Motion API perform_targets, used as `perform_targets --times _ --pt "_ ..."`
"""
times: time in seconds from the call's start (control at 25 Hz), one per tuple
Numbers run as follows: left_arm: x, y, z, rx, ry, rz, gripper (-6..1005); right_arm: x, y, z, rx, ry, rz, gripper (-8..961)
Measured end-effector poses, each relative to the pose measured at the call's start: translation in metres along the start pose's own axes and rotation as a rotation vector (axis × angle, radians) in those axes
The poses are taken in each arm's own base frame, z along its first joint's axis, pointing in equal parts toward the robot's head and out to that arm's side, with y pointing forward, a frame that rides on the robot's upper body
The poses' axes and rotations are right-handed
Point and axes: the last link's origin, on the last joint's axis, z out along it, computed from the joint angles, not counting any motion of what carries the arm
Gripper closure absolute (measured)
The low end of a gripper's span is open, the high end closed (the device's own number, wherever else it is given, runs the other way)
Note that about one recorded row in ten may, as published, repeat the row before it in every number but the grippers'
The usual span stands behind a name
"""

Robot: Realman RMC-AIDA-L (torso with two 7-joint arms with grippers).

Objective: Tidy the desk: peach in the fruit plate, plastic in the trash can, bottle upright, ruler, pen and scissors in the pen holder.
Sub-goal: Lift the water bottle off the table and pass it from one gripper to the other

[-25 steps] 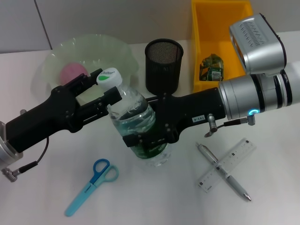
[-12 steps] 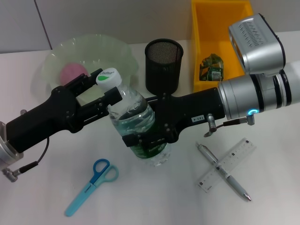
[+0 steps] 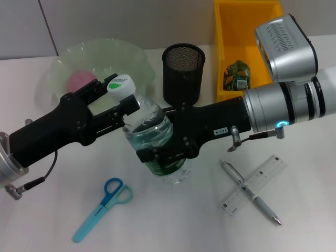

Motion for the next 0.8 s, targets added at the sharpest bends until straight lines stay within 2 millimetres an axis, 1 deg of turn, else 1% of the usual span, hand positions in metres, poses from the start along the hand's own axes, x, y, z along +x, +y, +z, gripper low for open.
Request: perform_targets --times 0.24,0.8 --pt "-0.0021 0.0004 0.0035 -0.002 0.001 0.008 321 -0.0022 0.0000 0.0025 -0.005 -0.001 -0.004 183" --pt "-0.0018 0.0010 0.0038 -0.001 0.015 0.004 328 -0.0011 -0.0004 0.0060 -0.003 0.003 0.000 176"
